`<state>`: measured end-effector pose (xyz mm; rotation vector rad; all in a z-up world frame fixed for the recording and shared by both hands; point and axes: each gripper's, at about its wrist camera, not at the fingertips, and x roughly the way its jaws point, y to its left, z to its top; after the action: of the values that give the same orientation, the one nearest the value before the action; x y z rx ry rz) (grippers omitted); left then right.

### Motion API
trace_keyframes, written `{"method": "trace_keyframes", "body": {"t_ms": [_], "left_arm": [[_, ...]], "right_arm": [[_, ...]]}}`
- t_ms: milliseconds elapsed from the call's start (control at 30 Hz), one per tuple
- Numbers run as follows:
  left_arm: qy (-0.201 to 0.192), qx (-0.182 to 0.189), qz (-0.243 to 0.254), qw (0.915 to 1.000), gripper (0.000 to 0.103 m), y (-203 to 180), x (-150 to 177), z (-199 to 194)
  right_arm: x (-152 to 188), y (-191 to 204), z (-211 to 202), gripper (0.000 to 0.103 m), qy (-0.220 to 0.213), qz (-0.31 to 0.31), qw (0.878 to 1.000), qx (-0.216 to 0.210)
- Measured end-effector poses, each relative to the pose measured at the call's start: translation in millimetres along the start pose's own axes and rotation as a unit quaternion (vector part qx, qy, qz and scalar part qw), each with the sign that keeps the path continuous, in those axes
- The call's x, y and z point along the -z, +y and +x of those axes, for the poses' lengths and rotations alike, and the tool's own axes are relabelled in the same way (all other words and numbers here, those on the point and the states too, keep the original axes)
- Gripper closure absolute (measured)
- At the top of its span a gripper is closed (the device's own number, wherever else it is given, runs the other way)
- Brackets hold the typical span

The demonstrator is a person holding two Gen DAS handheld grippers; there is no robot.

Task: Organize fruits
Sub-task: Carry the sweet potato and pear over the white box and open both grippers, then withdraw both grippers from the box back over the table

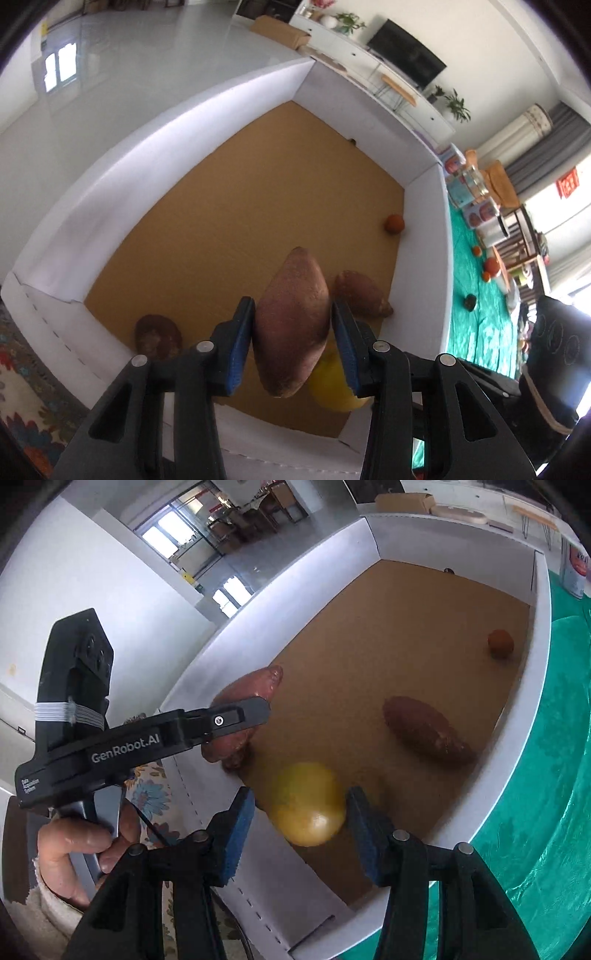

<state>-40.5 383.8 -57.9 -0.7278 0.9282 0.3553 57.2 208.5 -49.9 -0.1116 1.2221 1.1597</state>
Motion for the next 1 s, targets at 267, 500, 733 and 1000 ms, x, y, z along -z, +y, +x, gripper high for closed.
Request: {"method": "trace_keyframes", "body": {"t_ms": [267, 500, 733, 1000], "left_arm": [[-0.120, -0.043, 0.131, 0.9831, 0.006, -106, 17, -39], [-0.079, -0.003, 0.271, 0.9594, 0.006, -216, 86, 4], [-0.060, -0.003, 0.337, 0.9396, 0.006, -288, 137, 37], [-0.076, -0.018, 0.374, 0.9240, 0.006, -320, 164, 50]], "right_arm": [[46, -42, -122, 0.002, -0.157, -0.010, 0.980, 0.126], [161, -179, -182, 0.002, -0.182, 0.185, 0.948, 0.183], [248, -254, -235, 0.002, -0.241, 0.283, 0.887, 0.273], [272, -260, -251, 0.002, -0.299, 0.325, 0.849, 0.290]]}}
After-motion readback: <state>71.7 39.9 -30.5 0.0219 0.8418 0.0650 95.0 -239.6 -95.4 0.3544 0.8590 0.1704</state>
